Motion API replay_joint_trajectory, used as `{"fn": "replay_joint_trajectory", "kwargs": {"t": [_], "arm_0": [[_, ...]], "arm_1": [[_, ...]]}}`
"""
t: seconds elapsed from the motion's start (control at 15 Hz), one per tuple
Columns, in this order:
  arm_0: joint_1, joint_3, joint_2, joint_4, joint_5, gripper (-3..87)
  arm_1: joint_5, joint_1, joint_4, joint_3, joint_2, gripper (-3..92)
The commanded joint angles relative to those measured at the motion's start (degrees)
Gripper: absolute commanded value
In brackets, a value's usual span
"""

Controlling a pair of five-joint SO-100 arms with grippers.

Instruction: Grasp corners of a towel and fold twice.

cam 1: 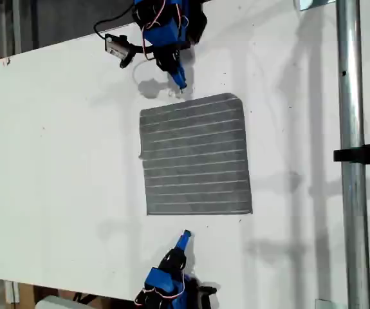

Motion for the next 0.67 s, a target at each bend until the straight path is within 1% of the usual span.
{"fn": "replay_joint_trajectory", "kwargs": {"t": [0.0,0.33,0.4,0.47,0.6], "arm_0": [[-6.8,0.2,0.3,-0.4,-26.0,-1.8],[-6.1,-0.4,0.3,-0.1,-26.2,-1.8],[-6.1,0.0,0.3,-0.1,-26.5,-1.8],[-6.1,0.2,0.3,-0.1,-26.5,-1.8],[-5.8,0.2,0.3,0.0,-26.5,-1.8]], "arm_1": [[0.8,-4.7,-4.0,-2.2,0.4,-0.1],[1.1,-5.6,-4.4,-4.5,-1.7,-0.2],[0.5,-6.9,-6.2,-9.2,-8.9,-0.2],[0.1,-8.8,-7.1,-18.5,-22.9,-0.2],[-4.4,-13.8,-6.2,-42.1,-53.2,-0.2]]}}
